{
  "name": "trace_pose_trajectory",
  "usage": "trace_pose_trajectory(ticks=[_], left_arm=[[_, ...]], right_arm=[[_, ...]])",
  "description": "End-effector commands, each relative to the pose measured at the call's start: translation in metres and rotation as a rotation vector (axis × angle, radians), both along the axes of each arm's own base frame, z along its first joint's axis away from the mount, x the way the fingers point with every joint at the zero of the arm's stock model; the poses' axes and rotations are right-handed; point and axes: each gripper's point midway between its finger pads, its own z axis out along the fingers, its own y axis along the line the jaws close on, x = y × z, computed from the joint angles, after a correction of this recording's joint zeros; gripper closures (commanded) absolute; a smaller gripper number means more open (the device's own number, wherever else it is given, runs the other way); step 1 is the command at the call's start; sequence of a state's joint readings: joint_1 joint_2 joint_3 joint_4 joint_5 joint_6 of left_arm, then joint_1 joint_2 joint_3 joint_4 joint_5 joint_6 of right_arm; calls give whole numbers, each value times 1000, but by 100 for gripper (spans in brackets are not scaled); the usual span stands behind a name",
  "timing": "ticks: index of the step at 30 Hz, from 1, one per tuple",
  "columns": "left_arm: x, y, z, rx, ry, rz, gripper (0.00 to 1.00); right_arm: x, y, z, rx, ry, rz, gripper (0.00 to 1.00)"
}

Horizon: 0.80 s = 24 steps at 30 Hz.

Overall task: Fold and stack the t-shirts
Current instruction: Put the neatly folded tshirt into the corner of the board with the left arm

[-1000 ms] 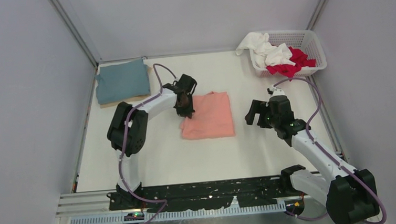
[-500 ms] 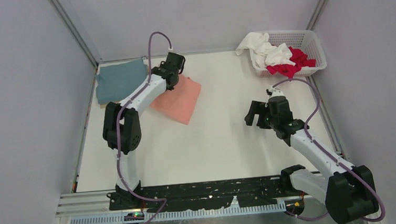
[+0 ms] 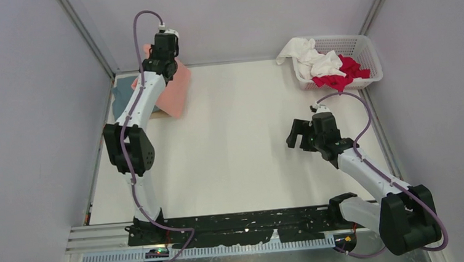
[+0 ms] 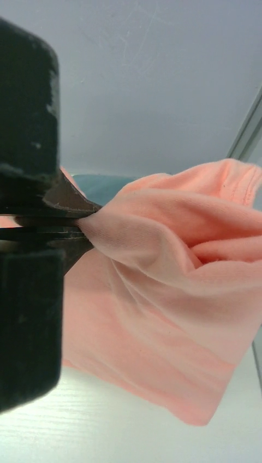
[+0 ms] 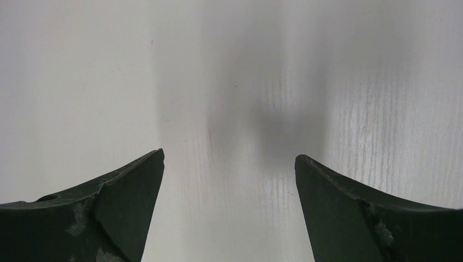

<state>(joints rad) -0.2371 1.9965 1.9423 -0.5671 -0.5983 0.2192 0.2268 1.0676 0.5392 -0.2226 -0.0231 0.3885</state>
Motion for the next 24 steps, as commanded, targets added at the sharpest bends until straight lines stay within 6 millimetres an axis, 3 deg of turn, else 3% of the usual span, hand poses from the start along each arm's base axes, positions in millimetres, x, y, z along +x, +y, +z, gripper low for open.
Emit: trace_pose_trajectory(ticks=[1, 6, 10, 16, 24], left_arm=[[8, -2, 63, -35, -145, -15, 100], [11, 1, 91, -117, -204, -23, 100], [12, 0, 92, -189, -219, -30, 100], [21, 14, 57, -284, -163, 1, 100], [32, 65, 19, -302, -109, 117, 100]], right_arm=[[16, -5, 13, -25, -64, -19, 5], [17, -9, 13, -39, -67, -36, 5], [17, -9, 11, -41, -62, -37, 5], [18, -10, 11, -45, -63, -42, 5], [19, -14, 11, -61, -61, -58, 5]])
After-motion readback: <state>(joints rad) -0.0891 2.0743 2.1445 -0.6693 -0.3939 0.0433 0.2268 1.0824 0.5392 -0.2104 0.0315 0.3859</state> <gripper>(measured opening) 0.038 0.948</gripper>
